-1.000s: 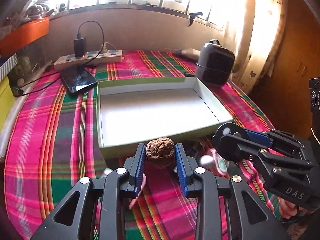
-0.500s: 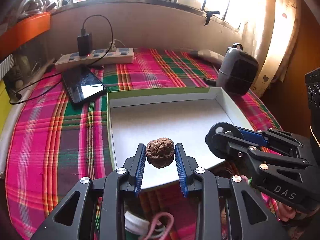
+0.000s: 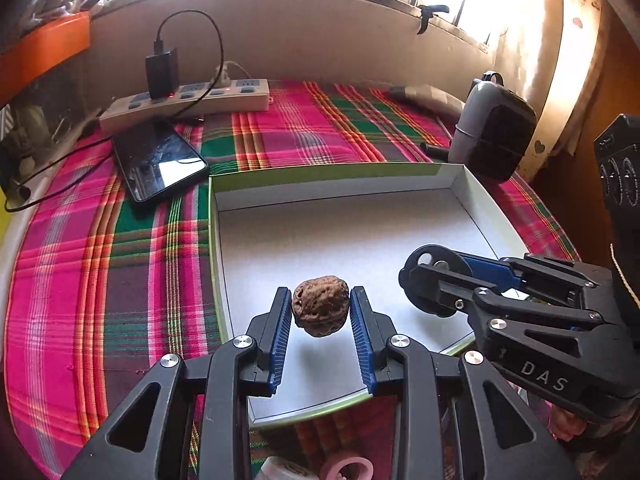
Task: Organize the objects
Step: 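Carry the walnut and black disc over the white box with both grippers, then open the left gripper to drop the walnut while right releases the disc in the box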
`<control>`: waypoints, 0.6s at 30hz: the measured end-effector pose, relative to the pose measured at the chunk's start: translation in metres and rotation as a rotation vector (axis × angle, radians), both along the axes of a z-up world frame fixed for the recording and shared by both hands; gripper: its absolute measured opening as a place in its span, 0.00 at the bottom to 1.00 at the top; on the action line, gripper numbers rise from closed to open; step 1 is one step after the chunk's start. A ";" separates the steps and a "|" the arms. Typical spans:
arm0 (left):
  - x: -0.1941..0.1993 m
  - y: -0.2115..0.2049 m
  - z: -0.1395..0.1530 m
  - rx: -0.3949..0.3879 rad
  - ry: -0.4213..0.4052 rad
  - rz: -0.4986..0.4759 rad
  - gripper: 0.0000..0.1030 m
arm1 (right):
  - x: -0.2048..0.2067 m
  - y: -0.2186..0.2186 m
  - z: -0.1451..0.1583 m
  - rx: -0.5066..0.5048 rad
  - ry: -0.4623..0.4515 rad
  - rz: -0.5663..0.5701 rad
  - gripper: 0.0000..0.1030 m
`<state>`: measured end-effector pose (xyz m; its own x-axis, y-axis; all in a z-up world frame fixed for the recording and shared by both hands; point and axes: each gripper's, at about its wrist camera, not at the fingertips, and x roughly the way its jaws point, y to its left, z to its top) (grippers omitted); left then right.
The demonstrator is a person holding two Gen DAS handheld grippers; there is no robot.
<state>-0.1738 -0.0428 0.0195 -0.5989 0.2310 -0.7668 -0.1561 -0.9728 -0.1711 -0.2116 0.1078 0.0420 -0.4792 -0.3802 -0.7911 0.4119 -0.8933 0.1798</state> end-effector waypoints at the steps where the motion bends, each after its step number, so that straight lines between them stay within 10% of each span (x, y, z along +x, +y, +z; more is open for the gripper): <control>1: 0.000 0.000 0.000 -0.003 0.002 0.001 0.27 | -0.001 0.001 -0.001 -0.001 -0.004 -0.002 0.27; 18: -0.001 0.006 -0.003 -0.041 -0.001 -0.001 0.27 | -0.008 0.002 -0.010 0.002 -0.028 -0.020 0.30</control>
<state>-0.1743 -0.0366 0.0162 -0.5975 0.2002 -0.7765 -0.1571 -0.9788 -0.1314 -0.2191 0.1095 0.0324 -0.4641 -0.3694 -0.8051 0.3889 -0.9016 0.1895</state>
